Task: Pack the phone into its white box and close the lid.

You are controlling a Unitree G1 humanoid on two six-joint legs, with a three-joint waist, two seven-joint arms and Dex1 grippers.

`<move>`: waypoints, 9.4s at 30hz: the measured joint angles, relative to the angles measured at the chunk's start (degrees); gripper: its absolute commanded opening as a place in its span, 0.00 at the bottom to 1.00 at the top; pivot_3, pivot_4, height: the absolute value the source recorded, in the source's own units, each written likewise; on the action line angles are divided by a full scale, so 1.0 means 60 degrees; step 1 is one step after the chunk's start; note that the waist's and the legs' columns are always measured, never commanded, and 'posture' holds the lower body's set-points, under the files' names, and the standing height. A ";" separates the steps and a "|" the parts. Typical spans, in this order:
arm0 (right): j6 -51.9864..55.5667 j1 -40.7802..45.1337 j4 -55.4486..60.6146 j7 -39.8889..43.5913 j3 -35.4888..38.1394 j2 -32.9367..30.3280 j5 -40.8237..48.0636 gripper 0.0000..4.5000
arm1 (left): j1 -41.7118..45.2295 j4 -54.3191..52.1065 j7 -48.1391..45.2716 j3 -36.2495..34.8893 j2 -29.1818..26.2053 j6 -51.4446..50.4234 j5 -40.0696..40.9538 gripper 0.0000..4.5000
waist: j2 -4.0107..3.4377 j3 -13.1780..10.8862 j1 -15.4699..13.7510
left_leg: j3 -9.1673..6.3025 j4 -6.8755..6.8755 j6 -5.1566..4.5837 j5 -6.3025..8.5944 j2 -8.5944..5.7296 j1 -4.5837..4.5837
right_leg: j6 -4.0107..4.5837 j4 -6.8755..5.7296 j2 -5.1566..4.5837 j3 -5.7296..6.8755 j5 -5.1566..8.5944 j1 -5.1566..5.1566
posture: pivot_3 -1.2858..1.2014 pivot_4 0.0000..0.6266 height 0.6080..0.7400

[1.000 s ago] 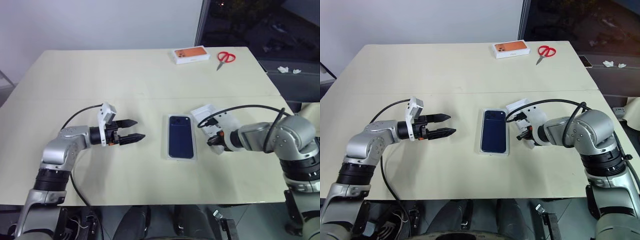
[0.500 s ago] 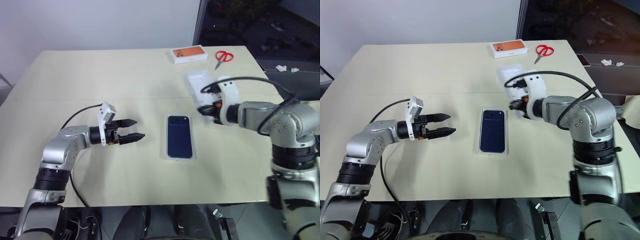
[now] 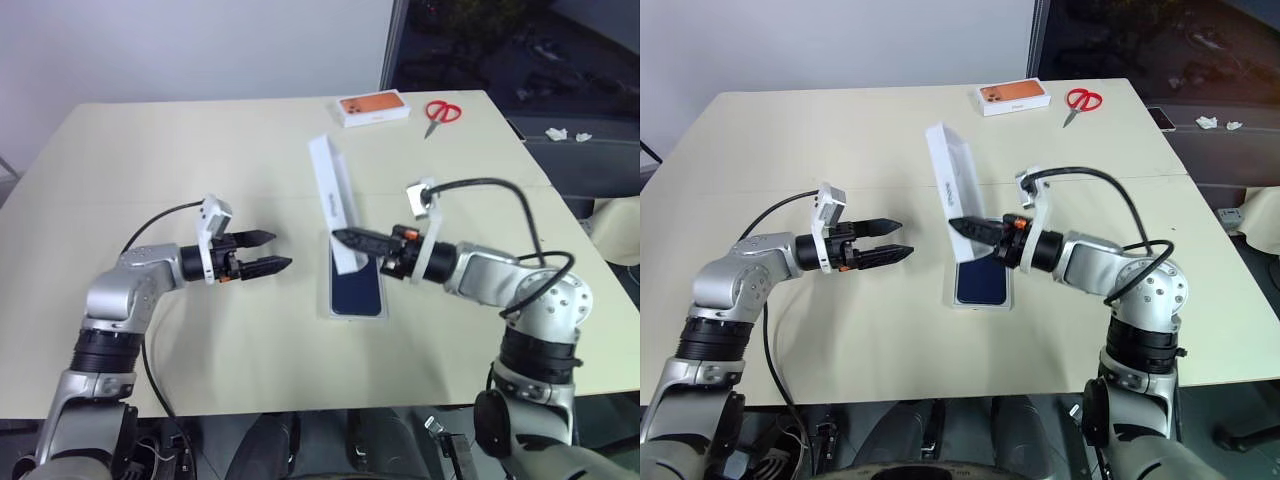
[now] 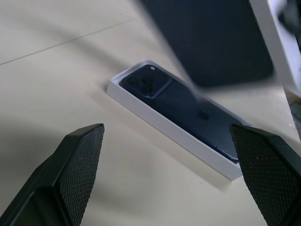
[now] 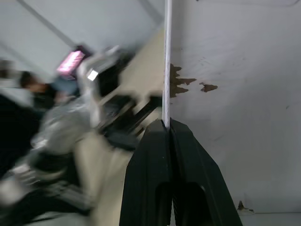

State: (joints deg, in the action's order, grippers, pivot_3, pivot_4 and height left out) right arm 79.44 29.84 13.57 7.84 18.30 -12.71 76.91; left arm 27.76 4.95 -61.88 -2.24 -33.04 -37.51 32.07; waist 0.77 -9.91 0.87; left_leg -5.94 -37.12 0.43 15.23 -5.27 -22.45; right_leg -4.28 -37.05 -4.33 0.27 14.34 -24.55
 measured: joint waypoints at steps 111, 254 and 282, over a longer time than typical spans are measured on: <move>-0.6986 -0.0323 -0.0974 0.7576 -0.5835 -0.6312 -1.1563 0.01 | 0.0531 0.1099 0.0437 0.1603 0.1909 0.0048 -0.1066 0.00 | 0.0000 -0.0005 -0.0223 | 0.0028 -0.0016 -0.0004 0.0005 -0.0001 -0.0003 | -0.0007 0.0017 -0.0003 0.0000 0.0003 0.0010 | 0.52 0.24 1.00; -0.8330 -0.1693 0.0049 0.7867 -0.2574 -0.4967 -0.9435 0.01 | -0.0922 -0.0415 -0.0256 -0.0606 -0.0988 0.0892 -0.0880 0.00 | 0.0008 0.0009 -0.0243 | 0.0027 -0.0014 -0.0007 0.0006 -0.0010 0.0000 | -0.0005 0.0017 -0.0013 -0.0005 0.0002 0.0012 | 0.52 0.24 1.00; -1.1138 -0.3727 -0.1206 0.9289 -0.1046 -0.5959 -0.9211 0.12 | -0.3754 -0.0157 -0.0382 -0.2586 -0.2333 0.1903 -0.0499 0.12 | 0.0001 0.0006 -0.0253 | 0.0031 -0.0009 -0.0011 0.0010 0.0003 0.0008 | -0.0002 0.0024 -0.0015 -0.0005 0.0004 0.0021 | 0.52 0.24 1.00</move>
State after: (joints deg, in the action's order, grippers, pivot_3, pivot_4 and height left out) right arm 12.61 7.47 6.33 63.58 12.03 -48.46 21.64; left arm 5.24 4.01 -64.17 -17.76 -47.04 -26.10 29.08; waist 0.78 -9.88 -0.65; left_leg -5.76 -37.17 0.36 15.29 -5.26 -22.40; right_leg -4.29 -36.91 -4.42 0.24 14.36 -24.42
